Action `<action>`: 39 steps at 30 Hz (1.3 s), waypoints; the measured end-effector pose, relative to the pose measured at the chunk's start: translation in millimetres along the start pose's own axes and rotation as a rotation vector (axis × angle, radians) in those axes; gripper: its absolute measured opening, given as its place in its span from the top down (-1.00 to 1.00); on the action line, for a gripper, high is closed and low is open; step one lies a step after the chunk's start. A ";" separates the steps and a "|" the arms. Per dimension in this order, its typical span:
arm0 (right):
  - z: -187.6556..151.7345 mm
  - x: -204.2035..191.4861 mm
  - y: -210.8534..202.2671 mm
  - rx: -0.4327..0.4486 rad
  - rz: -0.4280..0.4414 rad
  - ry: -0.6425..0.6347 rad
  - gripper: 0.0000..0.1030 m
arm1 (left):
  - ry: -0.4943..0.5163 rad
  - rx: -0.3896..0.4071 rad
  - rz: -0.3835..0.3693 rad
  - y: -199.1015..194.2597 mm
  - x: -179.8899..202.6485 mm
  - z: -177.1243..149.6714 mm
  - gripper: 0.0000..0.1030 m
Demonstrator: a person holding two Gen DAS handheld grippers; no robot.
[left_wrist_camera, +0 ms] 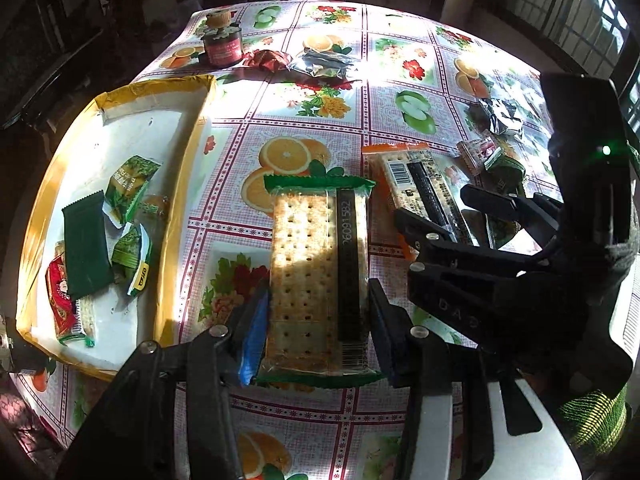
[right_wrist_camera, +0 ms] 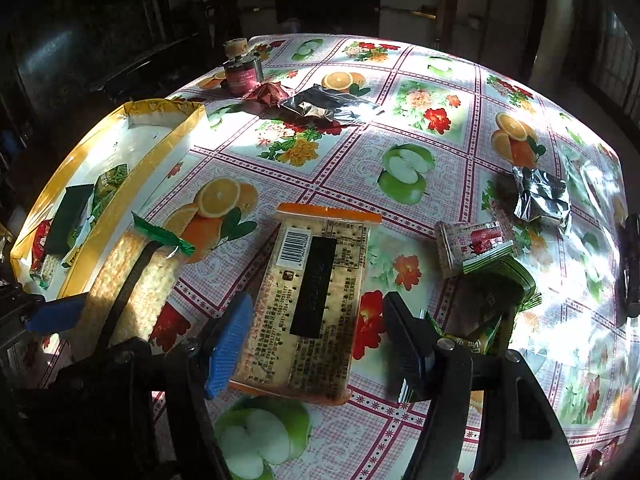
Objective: Organize snacks
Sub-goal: 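Grasp the cracker pack with the left tool while the right tool grasps the cream biscuit pack, then carry the cracker pack to the tray with the left tool while the right tool carries the biscuit pack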
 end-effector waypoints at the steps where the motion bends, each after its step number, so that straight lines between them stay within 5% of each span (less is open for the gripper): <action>1: 0.6 -2.1 7.3 -0.015 -0.007 -0.003 -0.30 | -0.001 0.004 0.000 -2.0 -1.6 -1.4 0.07; 3: -0.9 -2.1 12.4 -0.001 0.002 -0.002 -0.03 | -0.005 0.015 -0.003 -6.9 -5.3 -4.8 0.07; 12: -22.0 31.2 -44.6 0.155 0.332 0.227 -0.02 | -0.038 0.067 0.005 -25.7 -20.9 -9.1 0.07; 21: -18.3 17.6 -78.4 0.238 0.433 0.228 -0.02 | -0.073 0.115 0.090 -41.1 -38.9 -13.6 0.07; 39: -9.5 -26.2 -64.6 0.190 0.497 0.156 -0.02 | -0.145 0.127 0.141 -49.6 -81.0 -19.2 0.07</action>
Point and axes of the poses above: each gripper's, at about its wrist camera, not at the fingertips, and y roughly the way its jaws point, x to its right, z to its top, the point moved 3 cm from there along y, roughly the way its jaws point, and after that the axes turned 8 degrees about -x, right-handed, at the moved point
